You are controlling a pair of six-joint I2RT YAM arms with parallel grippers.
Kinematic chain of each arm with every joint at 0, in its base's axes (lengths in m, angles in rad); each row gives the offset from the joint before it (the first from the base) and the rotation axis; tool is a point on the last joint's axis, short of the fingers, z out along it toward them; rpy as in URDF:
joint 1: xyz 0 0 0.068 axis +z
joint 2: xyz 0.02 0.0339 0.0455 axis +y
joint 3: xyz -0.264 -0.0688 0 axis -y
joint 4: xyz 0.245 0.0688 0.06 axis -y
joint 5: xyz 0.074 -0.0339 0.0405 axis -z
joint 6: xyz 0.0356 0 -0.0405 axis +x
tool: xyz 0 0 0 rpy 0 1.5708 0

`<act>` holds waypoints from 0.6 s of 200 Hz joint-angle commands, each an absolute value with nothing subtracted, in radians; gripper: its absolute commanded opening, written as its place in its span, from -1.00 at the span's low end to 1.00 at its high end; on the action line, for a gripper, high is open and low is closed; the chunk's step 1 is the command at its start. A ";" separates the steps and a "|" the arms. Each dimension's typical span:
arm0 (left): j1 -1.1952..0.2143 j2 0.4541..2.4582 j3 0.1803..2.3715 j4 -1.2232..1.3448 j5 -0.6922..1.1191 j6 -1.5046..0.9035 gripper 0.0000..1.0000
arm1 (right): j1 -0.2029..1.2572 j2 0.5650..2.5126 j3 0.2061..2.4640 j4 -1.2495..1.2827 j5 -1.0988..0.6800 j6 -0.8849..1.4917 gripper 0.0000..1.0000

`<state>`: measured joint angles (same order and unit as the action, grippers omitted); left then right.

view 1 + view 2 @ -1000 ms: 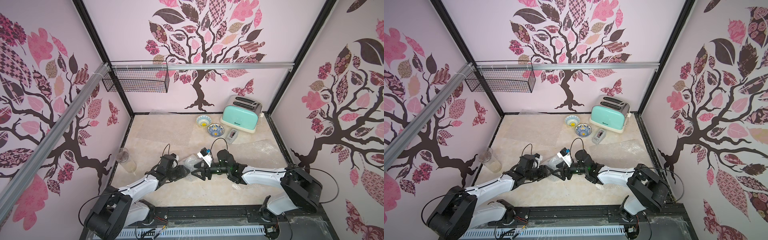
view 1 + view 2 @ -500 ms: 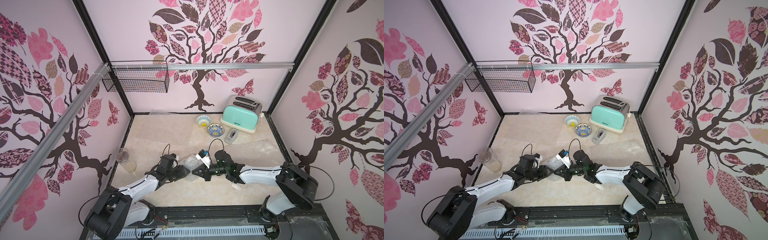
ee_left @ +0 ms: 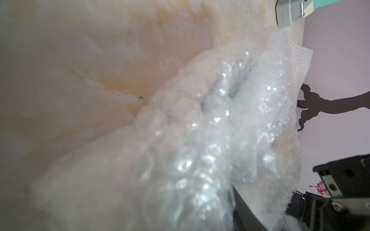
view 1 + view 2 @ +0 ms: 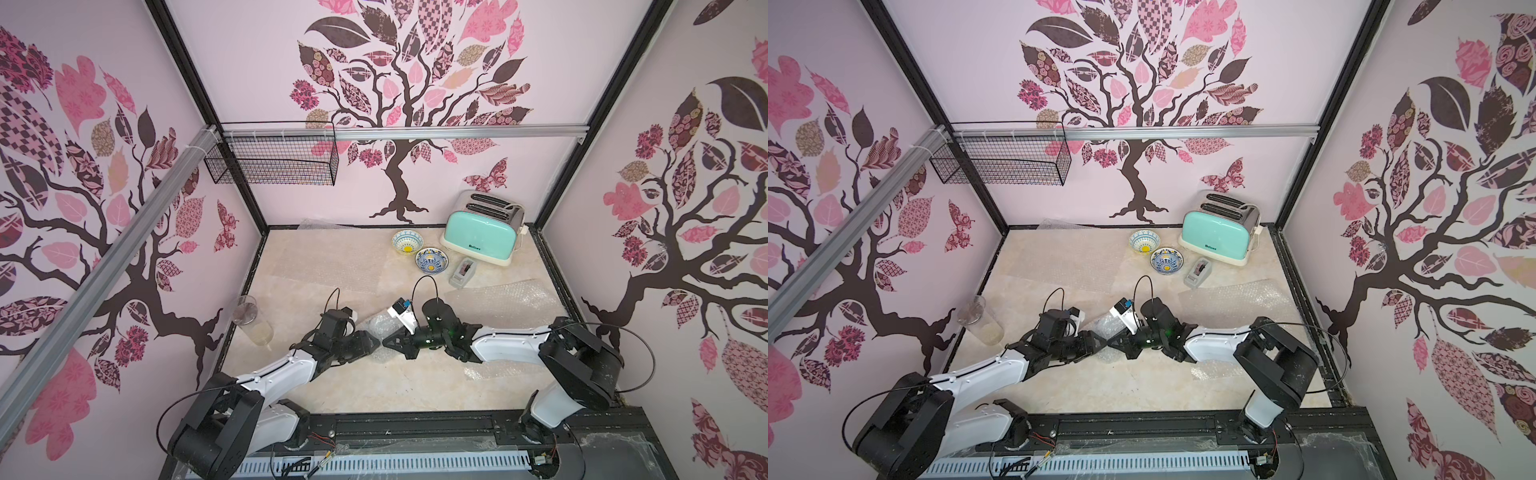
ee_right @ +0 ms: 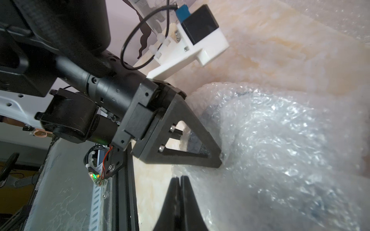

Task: Wrap bowls in bubble wrap
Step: Stick the tape on the bubble wrap.

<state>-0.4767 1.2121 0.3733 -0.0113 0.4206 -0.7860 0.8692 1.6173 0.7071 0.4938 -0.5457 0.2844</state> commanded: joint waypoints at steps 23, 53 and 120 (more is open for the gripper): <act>-0.479 1.197 0.360 0.000 0.419 -0.773 0.01 | 0.872 1.662 0.760 0.445 -0.462 0.270 -1.00; -0.479 1.196 0.359 0.000 0.419 -0.774 0.01 | 0.870 1.697 0.771 0.430 -0.432 0.270 -1.00; -0.478 1.196 0.358 0.000 0.419 -0.773 0.01 | 0.872 1.753 0.788 0.414 -0.448 0.276 -1.00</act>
<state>-0.4767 1.2102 0.3698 -0.0082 0.4206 -0.7856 0.8692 1.7363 0.7605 0.4488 -0.4526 0.2848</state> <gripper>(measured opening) 0.505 0.045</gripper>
